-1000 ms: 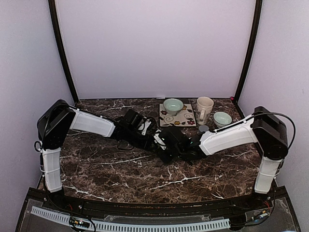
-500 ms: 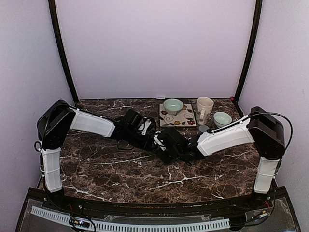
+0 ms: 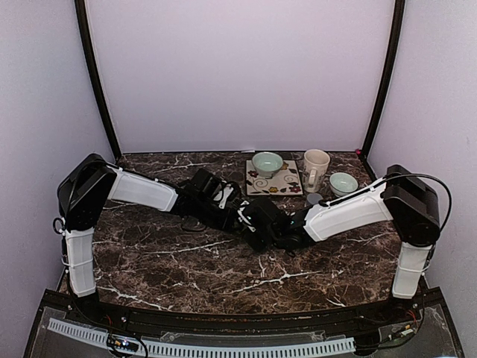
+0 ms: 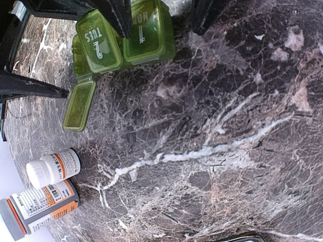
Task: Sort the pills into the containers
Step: Open the lid of the pill container.
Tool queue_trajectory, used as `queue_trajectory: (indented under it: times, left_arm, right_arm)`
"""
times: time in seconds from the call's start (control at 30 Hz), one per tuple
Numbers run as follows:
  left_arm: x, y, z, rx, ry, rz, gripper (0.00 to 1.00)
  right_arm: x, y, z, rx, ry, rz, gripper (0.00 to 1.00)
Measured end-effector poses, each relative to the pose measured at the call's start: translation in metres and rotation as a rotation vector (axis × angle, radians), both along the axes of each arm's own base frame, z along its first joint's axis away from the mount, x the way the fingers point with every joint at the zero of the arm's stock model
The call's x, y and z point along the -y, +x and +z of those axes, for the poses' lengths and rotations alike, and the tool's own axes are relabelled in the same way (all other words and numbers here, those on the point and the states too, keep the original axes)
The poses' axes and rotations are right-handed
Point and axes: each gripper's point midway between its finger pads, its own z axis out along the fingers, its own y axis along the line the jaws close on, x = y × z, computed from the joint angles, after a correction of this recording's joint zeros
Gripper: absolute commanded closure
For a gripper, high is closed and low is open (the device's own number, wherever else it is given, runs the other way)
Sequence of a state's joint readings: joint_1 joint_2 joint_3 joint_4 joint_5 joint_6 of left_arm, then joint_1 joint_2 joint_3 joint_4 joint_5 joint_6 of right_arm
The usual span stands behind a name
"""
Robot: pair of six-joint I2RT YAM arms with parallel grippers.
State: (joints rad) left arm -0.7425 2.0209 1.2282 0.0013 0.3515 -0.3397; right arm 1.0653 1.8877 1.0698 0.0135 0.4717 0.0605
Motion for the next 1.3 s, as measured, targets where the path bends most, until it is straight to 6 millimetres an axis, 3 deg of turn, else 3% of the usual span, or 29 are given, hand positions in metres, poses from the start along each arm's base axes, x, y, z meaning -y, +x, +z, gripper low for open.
queue_trajectory:
  times: [1.3]
  left_arm:
    - [0.002,-0.003,0.0,0.009,0.004,-0.017,0.59]
  right_arm:
    - [0.018,0.026,0.016,0.055,0.033,-0.087,0.42]
